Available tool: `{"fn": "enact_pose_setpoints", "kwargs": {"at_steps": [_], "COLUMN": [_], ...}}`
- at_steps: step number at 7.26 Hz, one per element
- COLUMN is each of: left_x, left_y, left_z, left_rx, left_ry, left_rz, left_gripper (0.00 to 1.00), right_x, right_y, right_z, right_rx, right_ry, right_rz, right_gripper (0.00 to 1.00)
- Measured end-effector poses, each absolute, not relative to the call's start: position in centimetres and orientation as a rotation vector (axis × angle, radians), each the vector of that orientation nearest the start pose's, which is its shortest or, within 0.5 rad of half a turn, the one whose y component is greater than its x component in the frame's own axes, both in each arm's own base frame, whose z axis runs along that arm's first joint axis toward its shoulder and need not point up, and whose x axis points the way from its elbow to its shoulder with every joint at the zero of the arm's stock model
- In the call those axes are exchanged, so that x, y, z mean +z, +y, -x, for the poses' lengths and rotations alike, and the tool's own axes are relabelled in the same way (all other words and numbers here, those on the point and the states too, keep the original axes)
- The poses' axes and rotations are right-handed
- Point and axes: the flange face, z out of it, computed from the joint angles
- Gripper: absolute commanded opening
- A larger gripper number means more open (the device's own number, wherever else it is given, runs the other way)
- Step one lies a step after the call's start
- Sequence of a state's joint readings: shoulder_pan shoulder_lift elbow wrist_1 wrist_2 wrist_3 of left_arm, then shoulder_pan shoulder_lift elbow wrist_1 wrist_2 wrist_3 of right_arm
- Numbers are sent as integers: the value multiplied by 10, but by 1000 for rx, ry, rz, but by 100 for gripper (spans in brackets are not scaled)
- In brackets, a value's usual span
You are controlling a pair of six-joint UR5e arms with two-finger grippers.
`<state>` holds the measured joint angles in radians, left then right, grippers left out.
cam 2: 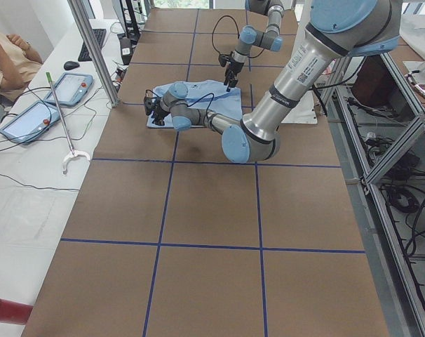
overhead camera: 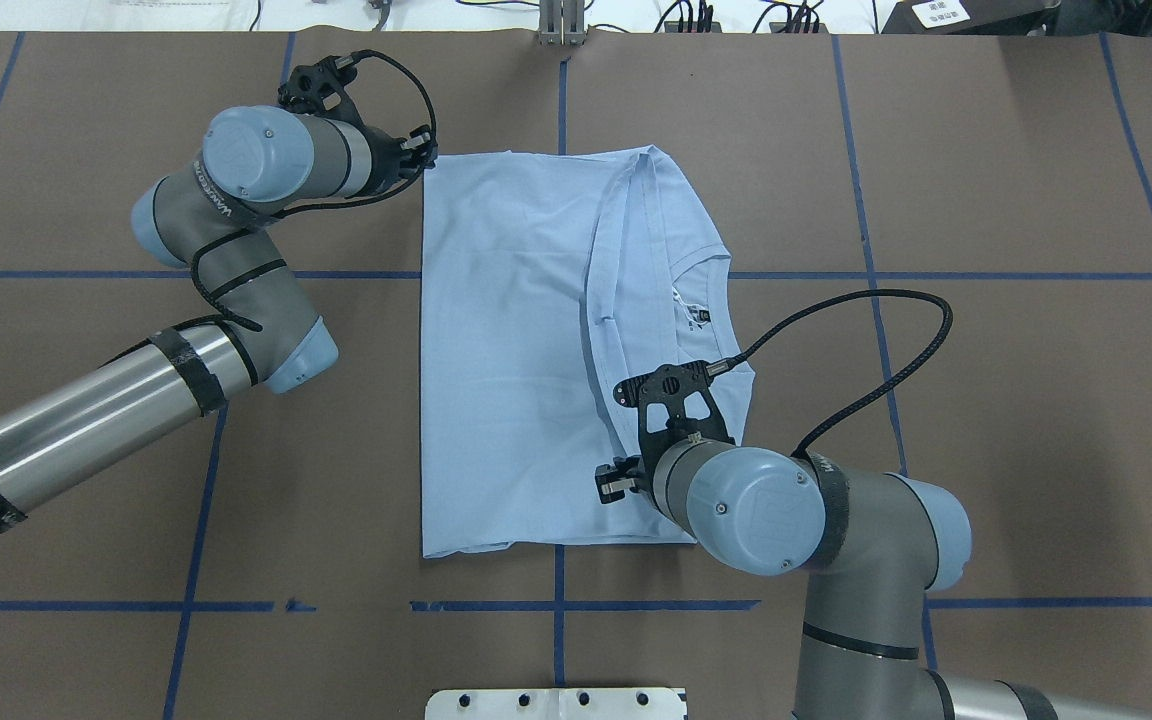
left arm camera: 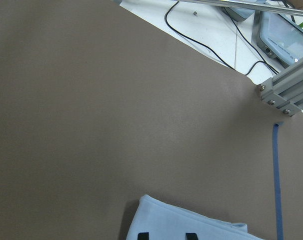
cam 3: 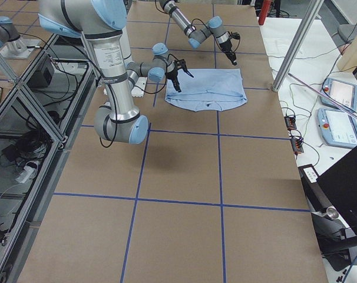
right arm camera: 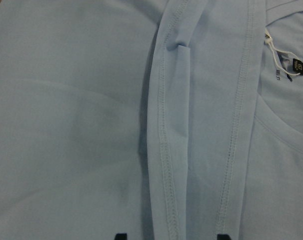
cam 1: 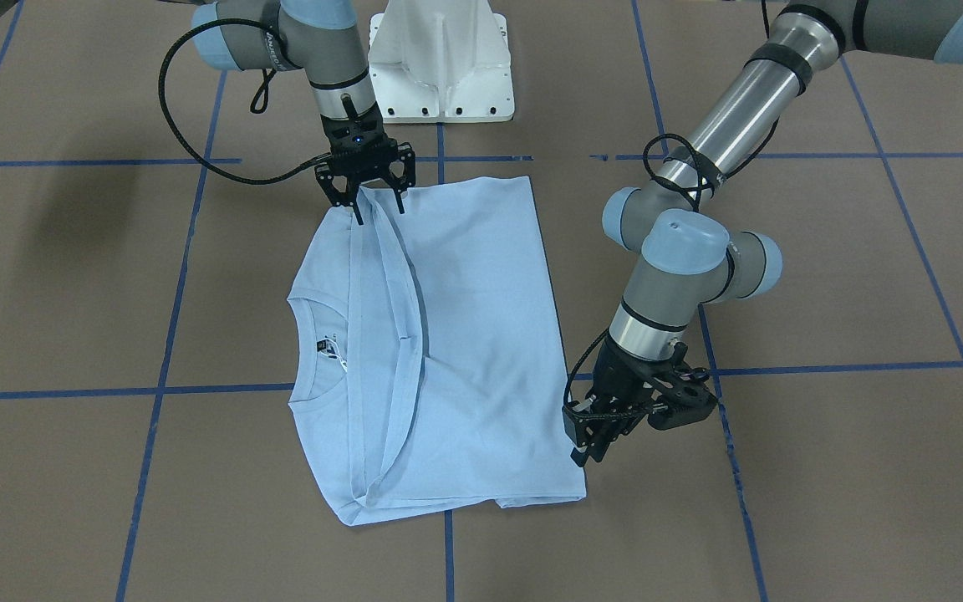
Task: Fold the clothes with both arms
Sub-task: 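Lower the right gripper to the shirt's side edge nearest the robot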
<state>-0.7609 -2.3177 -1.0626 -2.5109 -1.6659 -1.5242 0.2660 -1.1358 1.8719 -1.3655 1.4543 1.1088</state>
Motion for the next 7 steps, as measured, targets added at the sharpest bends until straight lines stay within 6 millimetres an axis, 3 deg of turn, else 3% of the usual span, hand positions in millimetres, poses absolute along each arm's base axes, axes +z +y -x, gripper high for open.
{"fn": "enact_pose_setpoints", "kwargs": {"at_steps": [1,3,5,7], "left_x": [329,329,331,333], "left_y": [-640,-639,-639,-639], "left_z": [-493,-492,-492,-491], "left_rx": [-572,-571,-572,-572], "left_ry": [1133,1135,1133,1131], "left_rz": [-392,-393,-392,-391], "left_gripper": [36,36,35,35], "right_x": [265,270,273,273], "right_y": [-293,-285,-284,-286], "right_z": [552,556,556,554], "right_rx": [-149,-168,-183,-200], "right_ry": [-834,-827,-820,-817], "right_rz": [-436,-431,-436,-446], "right_gripper": [39,31,5,0]}}
